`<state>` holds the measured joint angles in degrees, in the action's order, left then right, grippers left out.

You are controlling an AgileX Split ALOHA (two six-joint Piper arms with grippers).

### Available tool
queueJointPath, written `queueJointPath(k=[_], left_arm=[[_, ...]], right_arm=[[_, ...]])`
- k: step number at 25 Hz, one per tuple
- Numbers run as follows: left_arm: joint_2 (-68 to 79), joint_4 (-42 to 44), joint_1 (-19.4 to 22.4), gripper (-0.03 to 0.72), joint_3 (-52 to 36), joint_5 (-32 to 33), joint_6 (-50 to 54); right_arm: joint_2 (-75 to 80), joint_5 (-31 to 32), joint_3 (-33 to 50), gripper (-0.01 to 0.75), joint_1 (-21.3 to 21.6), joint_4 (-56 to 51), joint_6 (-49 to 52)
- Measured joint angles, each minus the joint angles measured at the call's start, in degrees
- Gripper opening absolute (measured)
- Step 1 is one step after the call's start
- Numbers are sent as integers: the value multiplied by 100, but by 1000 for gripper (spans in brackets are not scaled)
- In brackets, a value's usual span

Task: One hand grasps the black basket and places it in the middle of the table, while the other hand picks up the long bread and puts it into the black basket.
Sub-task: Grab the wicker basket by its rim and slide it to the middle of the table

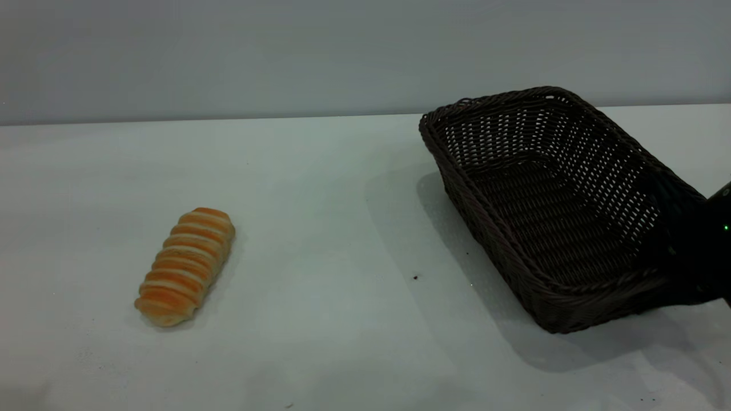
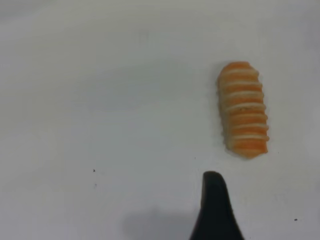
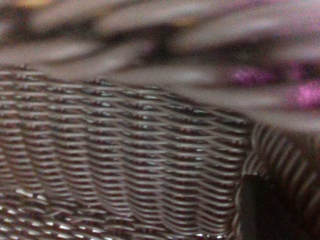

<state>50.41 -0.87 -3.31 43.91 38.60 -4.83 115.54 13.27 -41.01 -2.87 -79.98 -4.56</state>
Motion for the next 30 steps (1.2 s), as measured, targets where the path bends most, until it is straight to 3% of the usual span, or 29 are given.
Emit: queueJointPath(k=[2, 11, 18, 23, 30], left_arm=[[0, 0, 0, 563, 0, -22, 0], [0, 0, 0, 563, 0, -43, 0], [2, 0, 0, 563, 0, -43, 0], [9, -5, 0, 563, 0, -43, 0], [184, -26, 0, 563, 0, -98, -13]], right_arm=[[17, 12, 0, 96, 0, -32, -28], [-228, 151, -165, 97, 20, 214, -881], [-255, 2277, -1798, 97, 121, 2744, -1168], [163, 3838, -3306, 97, -108, 4317, -1031], [1385, 4049, -4681, 97, -811, 4881, -759]])
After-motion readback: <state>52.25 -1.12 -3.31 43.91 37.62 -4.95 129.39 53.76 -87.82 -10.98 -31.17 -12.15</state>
